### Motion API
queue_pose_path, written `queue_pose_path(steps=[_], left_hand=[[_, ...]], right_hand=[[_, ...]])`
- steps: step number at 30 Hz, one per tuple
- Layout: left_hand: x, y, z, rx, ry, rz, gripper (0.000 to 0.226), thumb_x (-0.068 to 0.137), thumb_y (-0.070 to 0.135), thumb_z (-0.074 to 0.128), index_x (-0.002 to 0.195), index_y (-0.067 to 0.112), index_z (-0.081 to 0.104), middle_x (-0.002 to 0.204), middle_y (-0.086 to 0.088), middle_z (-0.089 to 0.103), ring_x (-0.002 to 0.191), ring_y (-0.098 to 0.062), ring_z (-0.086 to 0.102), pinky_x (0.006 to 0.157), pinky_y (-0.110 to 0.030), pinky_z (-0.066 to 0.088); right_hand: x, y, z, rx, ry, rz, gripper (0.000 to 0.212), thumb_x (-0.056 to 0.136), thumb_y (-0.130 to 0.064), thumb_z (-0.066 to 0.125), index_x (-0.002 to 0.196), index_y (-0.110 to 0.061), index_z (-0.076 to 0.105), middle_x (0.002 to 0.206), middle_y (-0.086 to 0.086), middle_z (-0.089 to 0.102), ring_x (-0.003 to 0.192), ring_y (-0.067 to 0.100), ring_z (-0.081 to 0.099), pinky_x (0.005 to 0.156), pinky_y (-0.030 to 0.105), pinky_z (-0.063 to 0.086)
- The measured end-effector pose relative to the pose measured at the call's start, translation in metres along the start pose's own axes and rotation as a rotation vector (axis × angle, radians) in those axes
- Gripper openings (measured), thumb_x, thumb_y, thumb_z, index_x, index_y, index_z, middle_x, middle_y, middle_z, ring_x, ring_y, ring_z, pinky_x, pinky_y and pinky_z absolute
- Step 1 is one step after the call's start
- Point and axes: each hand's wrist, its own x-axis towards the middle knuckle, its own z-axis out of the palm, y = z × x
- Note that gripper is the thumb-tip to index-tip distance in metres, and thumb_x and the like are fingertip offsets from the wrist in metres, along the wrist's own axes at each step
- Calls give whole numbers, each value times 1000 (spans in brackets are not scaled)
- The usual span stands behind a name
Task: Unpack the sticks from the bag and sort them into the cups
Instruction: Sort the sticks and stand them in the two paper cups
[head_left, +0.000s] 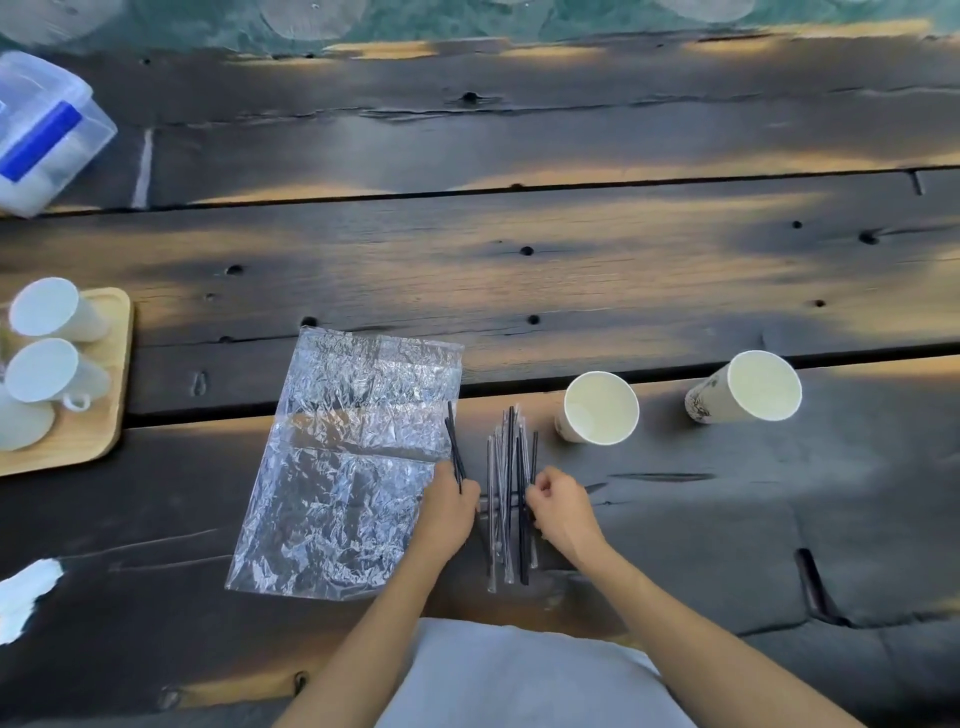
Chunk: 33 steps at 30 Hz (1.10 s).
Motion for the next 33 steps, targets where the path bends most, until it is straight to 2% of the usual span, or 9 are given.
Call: queue_pose_path(steps=[3,6,9,11,15,20,24,29,33], left_hand=[[-9,0,5,-175,-106,-1,7,99,20,35,93,17,36,79,-6,61,72,-20,54,74,-41,45],[-13,-3,11,-277,-132,-23,17,99,35,35,93,20,39,85,-8,56,74,-22,57,77,-47,51],[-16,-1,12,-390,-184,-45,20,100,37,35,95,18,39,84,-16,58,63,-24,60,61,-44,57],[-20,5,10,-433,-179,-51,16,105,26,33,101,11,38,76,-12,53,52,-17,51,46,-29,43],[-19,5,7,-589,-111,-123,11,106,18,35,103,11,42,71,-1,44,47,-9,38,41,-20,26],[-16,6,0,-670,-89,-164,24,106,24,37,105,8,54,68,0,41,47,-8,35,40,-19,23],[-14,6,0,-683,-69,-164,26,105,25,41,103,4,57,67,-1,41,49,-9,36,41,-21,27],[-11,7,1,-672,-48,-173,25,104,26,43,95,5,56,65,0,42,52,-10,39,45,-23,33],[-8,9,5,-647,-34,-169,29,106,22,37,93,2,54,81,-11,60,67,-18,63,65,-29,57]], right_hand=[[-9,-14,4,215,-135,-21,21,96,-16,53,77,-13,47,68,8,54,56,18,52,48,30,42],[-17,-28,5,352,-190,-76,19,97,-13,56,79,-7,52,60,13,53,47,15,51,41,23,40],[-18,-30,6,473,-185,-72,17,97,-5,54,84,4,58,56,13,51,40,13,47,39,22,40],[-12,-26,9,356,-154,-88,19,97,-8,54,85,3,62,59,9,57,46,15,49,44,25,41],[3,-13,13,25,92,0,13,93,-17,58,82,-11,56,79,7,64,68,25,60,60,36,50],[8,-9,14,-284,81,-22,19,95,-26,58,92,-9,50,96,16,62,87,35,60,69,39,48],[13,-20,17,-397,50,5,20,95,-20,54,102,-2,55,110,21,61,104,43,59,73,39,44],[17,-25,15,-336,57,85,24,88,-20,50,98,0,59,107,23,64,100,43,60,72,38,44],[17,-30,13,-52,-10,46,15,84,-19,53,71,-12,54,79,16,67,70,30,58,62,34,42]])
